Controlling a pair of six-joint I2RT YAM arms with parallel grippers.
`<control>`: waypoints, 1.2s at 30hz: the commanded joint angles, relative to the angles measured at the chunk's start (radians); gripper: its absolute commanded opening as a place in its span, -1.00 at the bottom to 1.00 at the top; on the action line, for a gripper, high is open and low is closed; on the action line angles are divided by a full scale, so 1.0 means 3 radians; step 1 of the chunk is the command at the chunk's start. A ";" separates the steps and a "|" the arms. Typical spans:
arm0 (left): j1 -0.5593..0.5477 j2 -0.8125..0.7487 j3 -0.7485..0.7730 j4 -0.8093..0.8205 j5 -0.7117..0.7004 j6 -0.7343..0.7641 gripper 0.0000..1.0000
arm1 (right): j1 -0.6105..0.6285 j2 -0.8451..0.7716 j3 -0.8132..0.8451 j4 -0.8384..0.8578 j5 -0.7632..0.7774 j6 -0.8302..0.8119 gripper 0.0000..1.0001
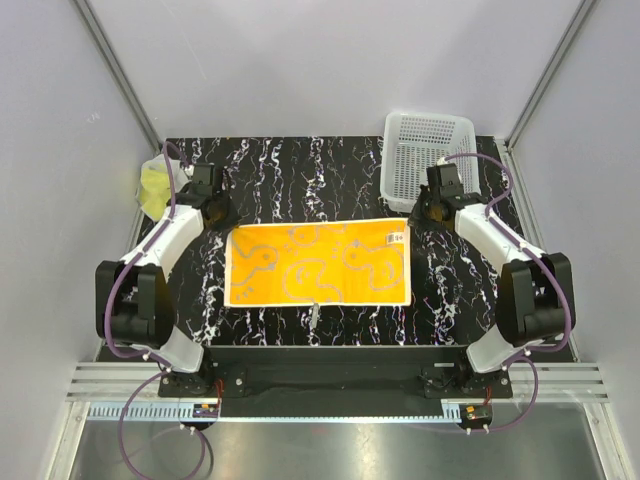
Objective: Roll the towels
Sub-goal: Flatten the towel, then fold the towel
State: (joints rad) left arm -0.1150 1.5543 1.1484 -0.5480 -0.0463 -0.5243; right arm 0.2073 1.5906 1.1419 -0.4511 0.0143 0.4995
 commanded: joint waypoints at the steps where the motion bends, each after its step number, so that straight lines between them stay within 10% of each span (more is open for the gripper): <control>1: -0.0010 -0.0205 -0.0202 0.0134 -0.0116 0.0065 -1.00 | -0.0021 -0.0229 -0.0195 0.0148 -0.0001 -0.0044 -1.00; 32: -0.0389 -0.2230 -0.1854 -0.0234 -0.0792 -0.0701 -0.64 | -0.0021 -0.1554 -0.1766 0.0134 -0.0037 0.0707 -1.00; 33: -0.0389 -0.2251 -0.1875 -0.0249 -0.0807 -0.0742 -0.53 | -0.0021 -0.1569 -0.1787 0.0128 -0.0118 0.0753 -0.95; 34: -0.0389 -0.2261 -0.1880 -0.0280 -0.0832 -0.0793 0.05 | -0.0016 -0.1574 -0.1817 0.0108 -0.0114 0.0799 -0.75; 36: -0.0384 -0.2272 -0.1885 -0.0290 -0.0792 -0.0804 0.59 | -0.0021 -0.1605 -0.1838 0.0072 -0.0160 0.0810 0.34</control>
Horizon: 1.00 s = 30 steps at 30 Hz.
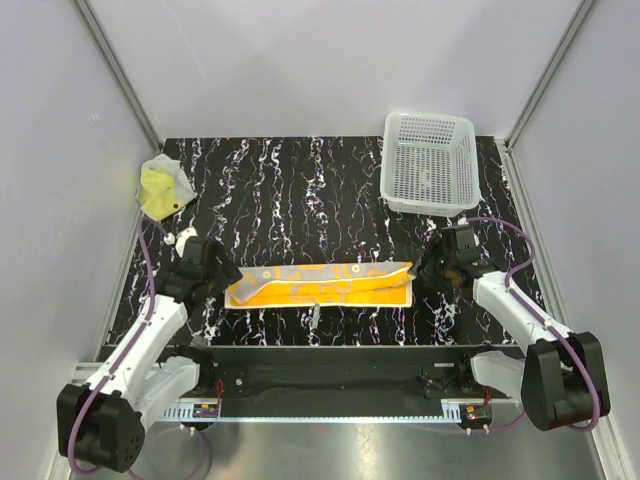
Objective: Roll the towels
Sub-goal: Fold the towel
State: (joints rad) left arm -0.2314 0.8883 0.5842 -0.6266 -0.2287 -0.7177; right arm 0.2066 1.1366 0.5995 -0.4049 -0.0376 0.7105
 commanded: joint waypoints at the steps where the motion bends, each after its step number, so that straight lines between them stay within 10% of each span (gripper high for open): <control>1: -0.0001 -0.0046 0.0006 -0.0049 -0.0158 -0.0179 0.81 | -0.0019 -0.0097 -0.0030 -0.0133 0.0018 0.0132 0.53; 17: -0.0031 -0.0521 -0.0101 -0.0054 0.0169 -0.0327 0.85 | -0.0014 -0.0568 0.0267 -0.0322 0.0038 0.0050 0.63; 23: -0.0042 -0.0905 -0.0332 0.0498 0.0578 -0.0313 0.47 | -0.0019 -0.0144 0.0277 0.0250 -0.0268 0.0076 -0.16; 30: -0.0042 -0.0538 -0.0240 0.0468 0.0482 -0.0302 0.64 | -0.0019 0.0236 0.0043 0.0572 -0.0560 0.0127 -0.35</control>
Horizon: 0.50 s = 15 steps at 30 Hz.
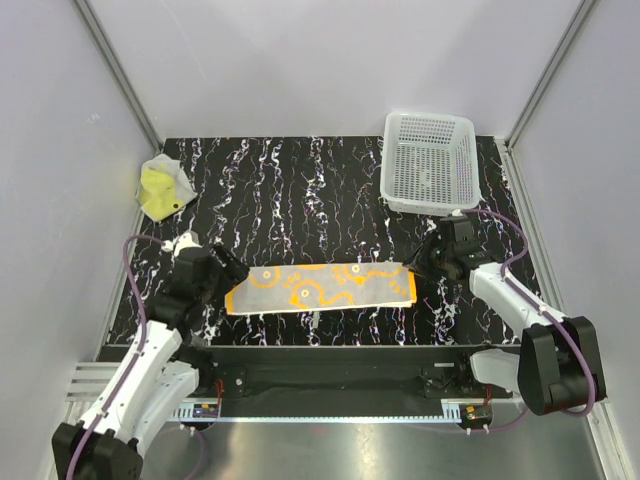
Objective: Roll the towels
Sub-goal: Fold the towel
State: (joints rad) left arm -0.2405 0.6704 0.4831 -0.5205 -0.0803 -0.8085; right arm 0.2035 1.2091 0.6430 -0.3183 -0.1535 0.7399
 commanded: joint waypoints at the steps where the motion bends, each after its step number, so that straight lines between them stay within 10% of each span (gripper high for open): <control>1: -0.0011 0.0245 0.0087 0.0064 -0.0049 -0.0040 0.69 | -0.0009 -0.0016 -0.0138 0.0314 -0.0163 0.0029 -0.33; 15: -0.0011 0.1155 0.0153 -0.0162 -0.0570 -0.0122 0.78 | -0.0009 0.0581 0.0030 0.0340 -0.0137 -0.0227 -0.07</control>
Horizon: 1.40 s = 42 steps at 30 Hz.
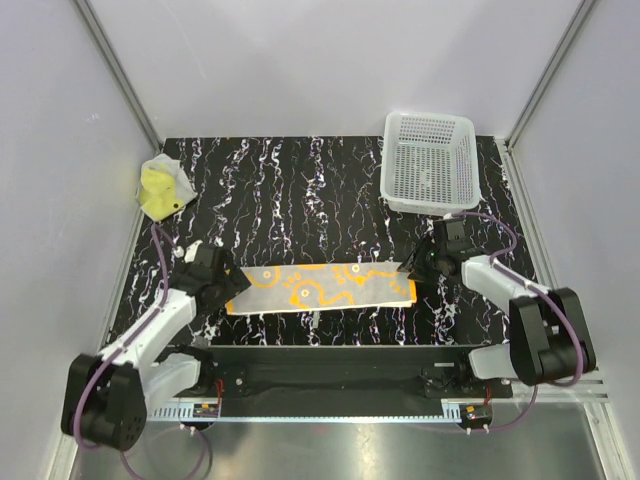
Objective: Roll the towels
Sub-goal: Fold the towel
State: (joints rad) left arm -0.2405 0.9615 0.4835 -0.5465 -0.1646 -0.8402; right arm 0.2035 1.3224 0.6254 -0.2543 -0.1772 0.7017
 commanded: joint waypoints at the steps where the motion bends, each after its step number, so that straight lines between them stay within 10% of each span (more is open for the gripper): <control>1: -0.0006 0.0286 0.0162 -0.0060 -0.0285 0.0009 0.78 | -0.0003 0.0260 0.0088 0.0187 -0.0130 -0.0094 -0.07; 7: -0.0006 0.0665 0.0188 0.0236 -0.0081 0.0116 0.48 | -0.0003 0.0480 0.0047 0.0285 -0.0248 -0.0089 -0.07; 17: -0.0006 0.1213 0.0428 0.0400 -0.0070 0.0275 -1.00 | 0.0047 0.0393 -0.0085 0.0229 -0.0314 -0.0038 -0.07; 42: 0.0326 0.3299 0.3041 0.0619 0.0231 0.1210 -1.00 | 0.1500 -0.0444 -0.0418 -0.0163 -0.0253 0.0760 -0.03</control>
State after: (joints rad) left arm -0.1429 1.9388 1.3483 -0.4473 -0.1570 -0.5400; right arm 0.6361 1.2739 0.4877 -0.1661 -0.2539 0.9325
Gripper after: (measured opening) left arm 0.038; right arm 0.477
